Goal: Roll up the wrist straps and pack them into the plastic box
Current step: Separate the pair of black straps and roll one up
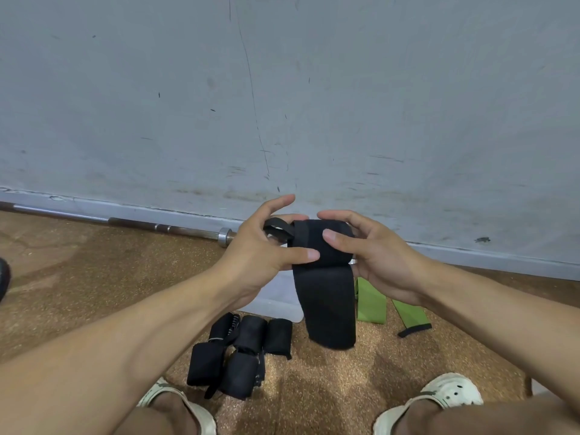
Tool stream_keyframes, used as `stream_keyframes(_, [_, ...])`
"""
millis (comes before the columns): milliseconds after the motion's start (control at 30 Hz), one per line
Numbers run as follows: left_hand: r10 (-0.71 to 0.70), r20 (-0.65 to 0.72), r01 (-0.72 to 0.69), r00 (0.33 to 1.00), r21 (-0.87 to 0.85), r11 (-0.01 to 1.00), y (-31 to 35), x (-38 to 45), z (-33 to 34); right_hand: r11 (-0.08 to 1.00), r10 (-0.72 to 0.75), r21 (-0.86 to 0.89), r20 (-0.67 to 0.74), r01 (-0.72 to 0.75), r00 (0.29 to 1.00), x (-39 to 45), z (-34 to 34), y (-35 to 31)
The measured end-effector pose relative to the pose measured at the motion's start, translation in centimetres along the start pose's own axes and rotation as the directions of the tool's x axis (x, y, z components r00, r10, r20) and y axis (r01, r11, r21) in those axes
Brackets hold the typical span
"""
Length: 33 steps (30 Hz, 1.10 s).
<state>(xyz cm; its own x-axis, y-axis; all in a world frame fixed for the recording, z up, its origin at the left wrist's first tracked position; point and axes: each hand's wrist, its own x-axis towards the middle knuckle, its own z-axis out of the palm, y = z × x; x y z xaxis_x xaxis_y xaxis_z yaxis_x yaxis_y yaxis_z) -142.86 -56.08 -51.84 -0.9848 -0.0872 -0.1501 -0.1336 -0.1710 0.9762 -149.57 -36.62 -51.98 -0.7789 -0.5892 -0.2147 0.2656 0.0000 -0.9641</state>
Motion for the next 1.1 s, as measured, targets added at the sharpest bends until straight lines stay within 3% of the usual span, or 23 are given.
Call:
stream_keyframes(200, [-0.160, 0.039, 0.164, 0.986, -0.125, 0.979, -0.08, -0.08, -0.02, 0.990, -0.137, -0.047, -0.035, 0.135, 0.990, -0.02, 0.03, -0.55])
stream_keyframes(333, [-0.191, 0.018, 0.190, 0.981, -0.226, 0.955, 0.38, -0.08, 0.01, 0.973, -0.193, -0.128, -0.010, 0.191, 0.981, -0.09, 0.09, -0.44])
stream_keyframes(800, [-0.053, -0.005, 0.052, 0.999, -0.048, 0.997, 0.27, 0.25, -0.26, 1.000, 0.018, 0.000, 0.021, -0.018, 1.000, 0.03, -0.31, -0.47])
stream_keyframes(1100, [-0.190, 0.003, 0.186, 0.982, -0.225, 0.956, 0.35, 0.13, 0.00, 0.992, -0.127, -0.022, -0.068, 0.126, 0.990, -0.04, 0.08, -0.64])
